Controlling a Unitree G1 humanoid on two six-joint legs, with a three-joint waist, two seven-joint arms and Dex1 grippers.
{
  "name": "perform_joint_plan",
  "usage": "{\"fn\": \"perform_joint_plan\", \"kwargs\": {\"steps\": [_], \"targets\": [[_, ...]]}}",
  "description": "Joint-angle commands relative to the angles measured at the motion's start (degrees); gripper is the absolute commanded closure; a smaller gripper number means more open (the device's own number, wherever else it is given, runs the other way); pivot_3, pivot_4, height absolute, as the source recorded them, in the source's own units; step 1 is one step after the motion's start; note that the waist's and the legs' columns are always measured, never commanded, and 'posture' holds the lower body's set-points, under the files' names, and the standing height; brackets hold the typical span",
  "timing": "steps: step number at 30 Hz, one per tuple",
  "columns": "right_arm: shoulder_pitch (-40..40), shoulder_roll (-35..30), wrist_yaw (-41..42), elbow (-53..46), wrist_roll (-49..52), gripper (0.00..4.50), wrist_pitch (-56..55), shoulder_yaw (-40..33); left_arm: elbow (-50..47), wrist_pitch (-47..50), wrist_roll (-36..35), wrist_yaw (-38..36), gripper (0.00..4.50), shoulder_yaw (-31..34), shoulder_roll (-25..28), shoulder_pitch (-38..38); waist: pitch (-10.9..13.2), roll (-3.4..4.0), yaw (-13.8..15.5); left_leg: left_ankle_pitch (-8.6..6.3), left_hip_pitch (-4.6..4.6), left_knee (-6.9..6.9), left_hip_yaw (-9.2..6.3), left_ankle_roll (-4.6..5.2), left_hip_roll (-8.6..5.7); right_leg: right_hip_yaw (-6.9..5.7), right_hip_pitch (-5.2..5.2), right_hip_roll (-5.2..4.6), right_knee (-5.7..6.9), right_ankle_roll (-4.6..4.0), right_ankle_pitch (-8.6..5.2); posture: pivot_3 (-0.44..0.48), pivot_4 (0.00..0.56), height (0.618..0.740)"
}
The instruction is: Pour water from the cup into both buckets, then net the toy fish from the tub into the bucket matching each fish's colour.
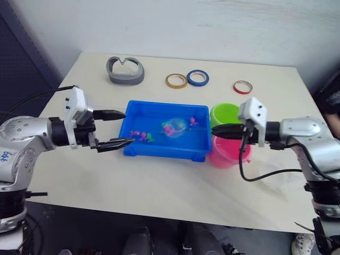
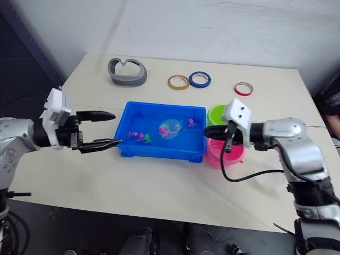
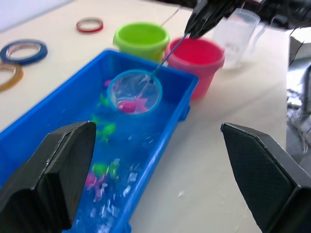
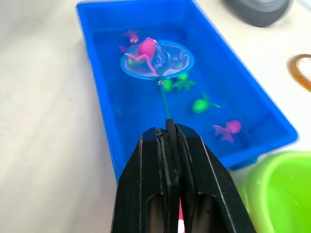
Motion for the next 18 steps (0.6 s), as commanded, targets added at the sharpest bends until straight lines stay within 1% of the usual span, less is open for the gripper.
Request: {"fn": "perform_joint_plan", "kwargs": {"steps": [1,5,6,8,12,14,16,18], "targets": [[4.33,-2.49,-3.33,-7.61,4.73,4.50,4.25,-10.32,1.44,-0.07,-1.15,-0.66,0.01,-2.27,-2.24,-3.71,0.00,0.00,0.11,0.00,0.00,0.00,0.00,0.00,0.00,0.00,0.00,0.00,0.00,0.00,0.00,0.000,0.150,0.740],[13.14,-4.63,-5.32,-13.93,6.96,4.50,6.54,-20.38,4.63,-0.71,-0.71,-3.04,0.01,-5.84,-5.24,-7.66,0.00,0.00,0.29,0.00,0.00,0.00,0.00,0.00,-0.02,0.00,0.02,0.00,0.00,0.00,0.00,0.000,0.150,0.740],[16.68,-4.97,-5.26,-15.93,7.23,4.50,7.09,-24.39,5.77,-1.13,-0.42,-4.28,0.01,-7.16,-6.11,-8.92,0.00,0.00,0.11,0.00,0.00,0.00,0.00,0.00,-0.02,0.00,0.02,0.02,-0.01,0.00,0.00,0.000,0.150,0.740],[22.12,-5.47,-5.26,-18.84,7.53,4.50,7.74,-30.21,7.72,-2.12,0.48,-5.99,0.01,-9.32,-7.33,-10.86,-0.02,0.02,0.17,0.01,0.02,0.00,0.01,-0.02,-0.02,0.01,0.03,0.03,0.02,0.00,0.00,0.000,0.150,0.740],[30.22,-5.57,-5.77,-22.64,6.63,4.50,6.75,-37.84,12.02,-5.54,3.37,-8.96,0.01,-12.93,-9.49,-13.87,-0.05,0.08,-0.17,0.03,0.09,-0.01,0.04,-0.05,-0.02,0.10,0.06,0.12,0.05,0.00,0.00,0.000,0.150,0.740],[34.90,-5.22,-4.86,-23.99,3.80,4.50,2.79,-41.35,14.61,-7.46,4.76,-10.32,0.01,-14.41,-11.07,-15.56,-0.05,0.08,-0.08,0.04,0.13,0.00,0.06,-0.07,-0.02,0.15,0.08,0.14,0.03,0.00,0.00,0.000,0.150,0.740],[40.22,-4.85,-2.87,-24.55,-0.79,4.50,-4.78,-43.18,16.67,-8.86,5.79,-11.43,0.01,-15.26,-12.28,-16.85,-0.05,0.08,0.07,0.05,0.15,0.00,0.05,-0.09,-0.02,0.15,0.08,0.17,0.02,0.01,0.00,0.000,0.150,0.740],[44.02,-4.02,-3.02,-24.28,-5.65,4.50,-12.80,-44.01,18.41,-10.10,6.72,-12.26,0.01,-15.86,-13.21,-17.85,-0.06,0.08,0.01,0.05,0.14,-0.02,0.05,-0.09,0.00,0.21,0.08,0.25,0.04,0.01,0.00,0.000,0.150,0.740]]}}
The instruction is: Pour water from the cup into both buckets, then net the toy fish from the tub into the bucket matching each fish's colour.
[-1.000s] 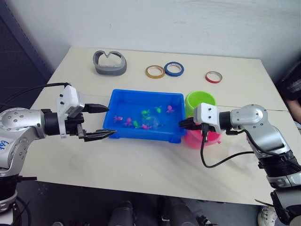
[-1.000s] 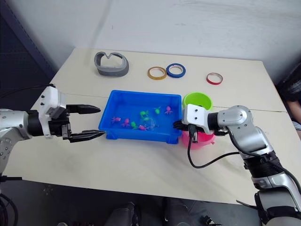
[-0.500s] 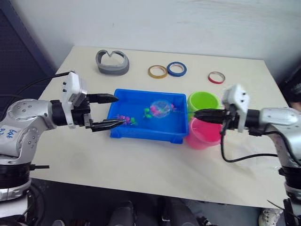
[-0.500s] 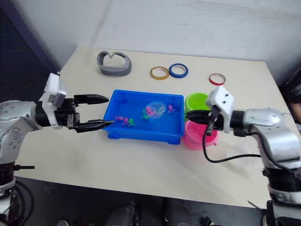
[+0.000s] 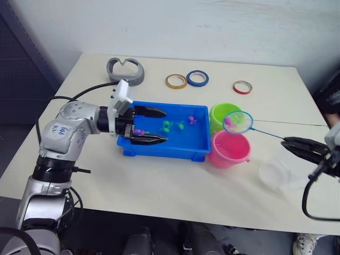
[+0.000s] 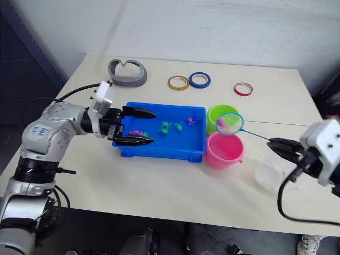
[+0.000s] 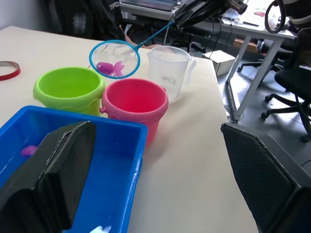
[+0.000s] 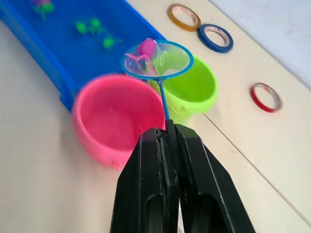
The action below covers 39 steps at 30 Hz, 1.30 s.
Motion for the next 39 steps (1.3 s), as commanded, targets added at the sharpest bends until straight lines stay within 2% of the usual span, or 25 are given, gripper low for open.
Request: {"fn": "perform_joint_plan", "kwargs": {"steps": [1,5,11,16,22,25,28,30,35,39], "targets": [[4.78,1.20,0.64,-0.85,-9.00,4.50,-16.56,-3.24,2.11,-3.05,1.69,-1.99,0.01,-0.34,-1.21,-2.20,0.00,0.00,-0.14,0.00,0.01,0.00,0.02,0.00,0.00,0.08,0.00,0.04,0.00,0.00,0.00,0.000,0.150,0.740],[8.34,1.47,-1.14,2.35,-21.28,4.50,-42.88,-2.31,4.32,-4.29,2.86,-3.08,0.01,-0.60,-2.45,-3.48,0.00,0.00,-0.21,0.00,0.10,0.01,0.06,0.00,0.00,0.25,-0.01,0.12,-0.02,0.03,0.01,0.000,0.150,0.740],[8.66,-2.69,-5.69,8.92,-35.87,4.50,-69.73,-1.07,5.36,-5.17,3.88,-3.85,0.01,-0.36,-3.12,-4.01,0.00,0.00,-0.25,0.01,0.27,0.01,0.18,-0.08,0.01,0.55,-0.01,0.29,-0.02,0.03,0.01,0.000,0.150,0.740],[5.23,-5.61,-13.18,16.83,-44.47,4.50,-80.55,-1.59,5.37,-5.35,4.24,-3.69,0.01,-0.01,-3.37,-4.07,0.00,-0.01,-0.20,0.00,0.42,-0.01,0.35,-0.10,0.02,0.79,-0.01,0.36,0.02,0.03,0.01,0.000,0.150,0.740],[3.81,-7.21,-16.96,19.72,-44.77,4.50,-84.23,0.39,5.33,-5.19,4.25,-2.84,0.01,0.62,-3.18,-3.86,0.00,-0.01,-0.30,0.02,0.82,-0.31,0.75,-0.16,0.05,1.21,0.03,0.49,0.11,0.03,0.01,0.000,0.150,0.740],[2.57,-6.80,-15.55,19.94,-38.23,4.50,-73.33,1.78,5.22,-5.19,4.71,-2.77,0.01,0.80,-1.97,-2.62,0.00,-0.01,-0.29,0.02,0.84,-0.31,0.79,-0.21,0.11,1.24,0.03,0.54,0.12,0.03,0.01,0.000,0.150,0.740],[0.30,-7.00,-12.97,9.51,-14.40,4.50,-43.94,9.83,7.02,-5.21,5.36,-2.74,0.01,2.25,0.74,-0.90,0.00,-0.01,-0.49,0.02,0.89,-0.31,0.85,-0.21,0.12,1.28,0.03,0.52,0.17,0.02,0.01,0.000,0.150,0.740],[-2.33,-9.47,-12.68,3.88,-4.69,4.50,-29.83,14.30,6.64,-4.21,4.77,-1.89,0.01,3.46,1.58,-0.40,0.00,0.00,-0.90,0.03,1.01,-0.31,0.79,-0.26,0.17,1.37,0.03,0.58,0.34,0.02,0.01,0.000,0.150,0.740],[-18.67,-11.04,-20.73,-0.21,22.95,4.50,3.33,27.24,3.96,-1.95,4.22,1.99,0.01,6.86,2.74,2.20,0.00,-0.01,-0.55,0.06,1.01,-0.24,0.58,-0.34,0.19,1.29,0.03,0.55,0.37,0.01,0.02,0.000,0.150,0.740],[-30.33,-7.67,-28.59,3.01,34.65,4.50,19.91,33.93,-0.21,-0.13,3.61,4.05,0.01,8.50,3.66,5.07,0.00,-0.03,-0.17,0.04,0.85,-0.28,0.47,-0.31,0.18,1.20,-0.02,0.50,0.17,0.01,0.02,0.000,0.150,0.740]]}}
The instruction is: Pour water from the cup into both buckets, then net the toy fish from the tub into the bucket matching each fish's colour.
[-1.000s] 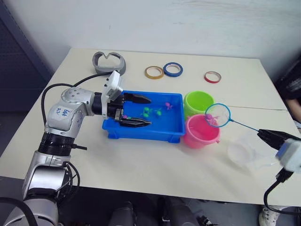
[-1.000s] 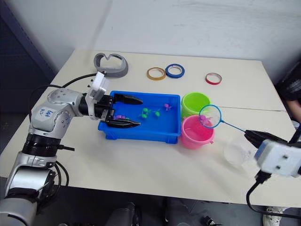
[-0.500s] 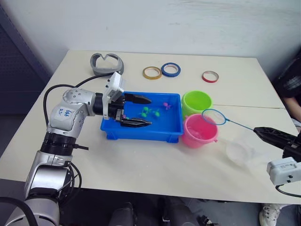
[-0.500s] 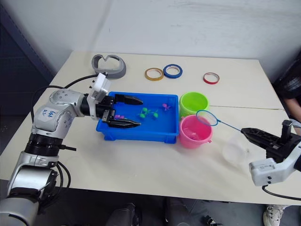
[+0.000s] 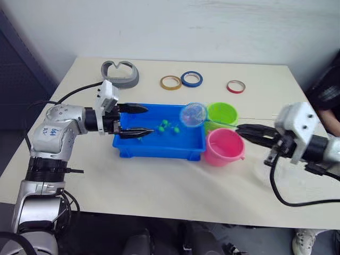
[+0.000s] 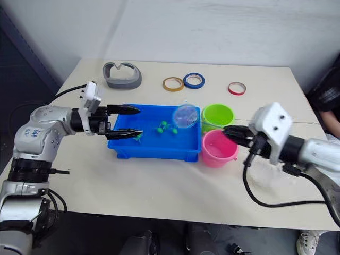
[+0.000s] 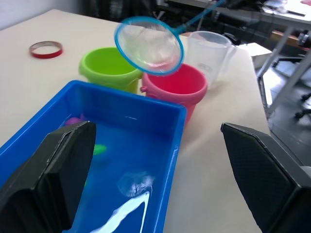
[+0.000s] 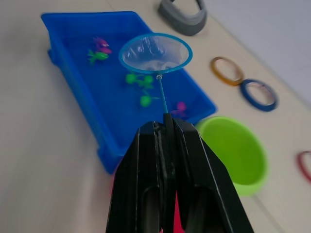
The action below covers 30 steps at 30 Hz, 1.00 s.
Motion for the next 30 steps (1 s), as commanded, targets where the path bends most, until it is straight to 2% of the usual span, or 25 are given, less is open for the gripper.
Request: {"fn": "perform_joint_plan", "kwargs": {"steps": [1,4,7,12,17,20,30], "targets": [[-8.67,4.54,-8.12,3.71,10.08,4.50,13.82,4.72,-6.08,1.77,-1.70,2.06,0.01,3.14,1.64,2.00,0.00,-0.02,0.06,-0.01,-0.06,-0.01,-0.03,0.03,0.00,-0.03,-0.03,-0.03,-0.04,0.00,0.00,0.000,0.150,0.740],[-16.21,11.51,-13.71,9.63,13.19,4.50,21.61,8.63,-10.46,3.75,-2.71,4.00,0.01,5.36,3.15,5.13,-0.02,-0.05,-0.11,-0.05,-0.11,0.01,-0.04,0.08,-0.01,-0.05,-0.03,-0.07,-0.13,0.00,0.00,0.000,0.150,0.740],[-23.15,19.54,-20.70,19.70,14.66,4.50,28.48,8.72,-14.47,5.73,-3.74,6.07,0.01,7.90,4.65,8.27,-0.03,-0.05,-0.10,-0.05,-0.11,-0.01,-0.05,0.10,-0.02,-0.06,-0.04,-0.08,-0.13,0.00,0.00,0.000,0.150,0.740],[-28.82,25.64,-22.76,29.72,11.02,4.50,32.96,9.69,-19.69,8.28,-5.37,8.83,0.01,10.55,5.84,11.79,-0.04,-0.07,-0.19,-0.05,-0.13,-0.05,-0.06,0.09,-0.01,-0.08,-0.10,-0.07,-0.08,0.00,0.00,0.000,0.150,0.740],[-32.06,29.28,-23.92,36.61,5.10,4.50,33.50,9.73,-22.79,9.76,-6.50,10.72,0.01,11.93,6.68,13.62,-0.04,-0.07,-0.18,-0.06,-0.22,-0.06,-0.05,0.11,-0.02,-0.09,-0.11,-0.09,-0.14,0.00,0.00,0.000,0.150,0.740],[-33.58,31.23,-25.64,39.73,2.77,4.50,33.80,7.25,-23.70,10.10,-7.05,11.44,0.01,12.47,7.19,14.23,-0.04,-0.07,-0.19,-0.07,-0.27,-0.06,-0.05,0.12,-0.02,-0.10,-0.14,-0.09,-0.14,0.00,0.00,0.000,0.150,0.740],[-33.14,34.00,-28.94,38.43,0.61,4.50,39.28,-1.15,-23.75,9.66,-7.79,12.50,0.01,11.55,7.43,14.29,-0.04,-0.07,-0.28,-0.07,-0.28,-0.09,-0.08,0.12,-0.02,-0.12,-0.15,-0.08,-0.15,0.00,0.00,0.000,0.150,0.740]]}}
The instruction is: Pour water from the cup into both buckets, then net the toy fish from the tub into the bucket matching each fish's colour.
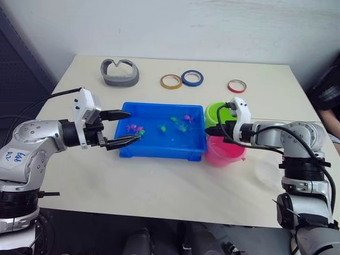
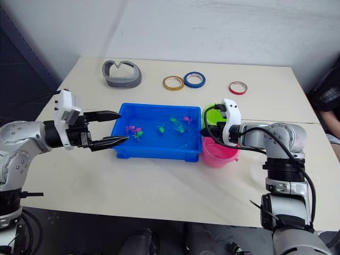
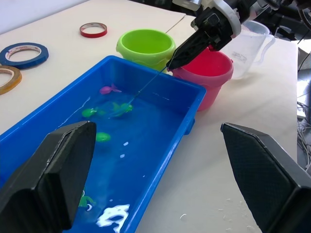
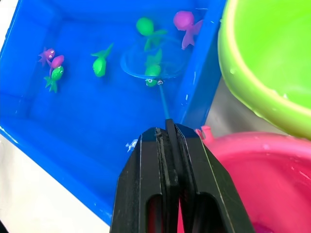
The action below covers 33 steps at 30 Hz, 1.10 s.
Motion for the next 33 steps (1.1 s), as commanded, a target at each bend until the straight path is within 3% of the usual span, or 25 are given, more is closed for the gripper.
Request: {"fn": "perform_joint_plan", "kwargs": {"steps": [1,9,16,20,29,33], "targets": [[-0.56,1.36,-2.43,-2.36,-1.09,4.50,1.06,-4.40,-1.09,-1.22,-0.56,-0.07,0.01,0.31,0.40,-0.82,0.00,0.00,-0.01,0.00,0.00,0.00,0.00,0.00,0.00,0.00,0.00,0.00,0.00,0.00,0.00,0.000,0.150,0.740],[-1.01,4.12,-4.03,-4.12,-4.32,4.50,0.62,-6.12,1.71,-2.77,-0.09,-0.66,0.01,-2.31,-0.22,-4.20,0.00,0.00,0.01,0.00,-0.01,-0.02,0.01,0.00,0.00,0.00,0.00,0.00,-0.01,0.00,0.00,0.000,0.150,0.740],[0.55,2.51,-1.49,-9.87,-6.66,4.50,-1.50,-4.64,2.28,-3.52,-0.10,-0.82,0.01,-3.05,-0.33,-4.40,0.00,0.00,0.01,0.00,-0.07,-0.06,-0.01,0.01,0.00,-0.01,-0.05,0.00,-0.01,0.00,0.00,0.000,0.150,0.740],[4.14,-3.83,7.61,-17.04,-8.72,4.50,-7.49,3.31,2.61,-3.80,-0.07,-0.88,0.01,-3.46,-0.71,-4.76,0.01,0.01,0.10,-0.01,-0.10,-0.08,-0.05,0.02,0.00,-0.04,-0.06,0.01,-0.03,0.00,0.00,0.000,0.150,0.740],[10.43,-12.80,19.77,-25.24,-14.80,4.50,-19.36,12.67,4.36,-4.89,0.45,-1.34,0.01,-4.55,-1.28,-5.97,0.01,0.01,0.07,-0.02,-0.11,-0.07,-0.08,0.03,-0.01,-0.05,-0.07,0.02,-0.15,0.00,0.00,0.000,0.150,0.740],[13.88,-15.13,23.70,-28.23,-18.35,4.50,-27.74,13.20,5.17,-5.38,0.74,-1.67,0.01,-5.12,-1.58,-5.93,0.01,0.01,0.11,-0.04,-0.13,-0.07,-0.09,0.05,-0.01,-0.07,-0.06,0.01,-0.23,0.00,0.00,0.000,0.150,0.740]]}}
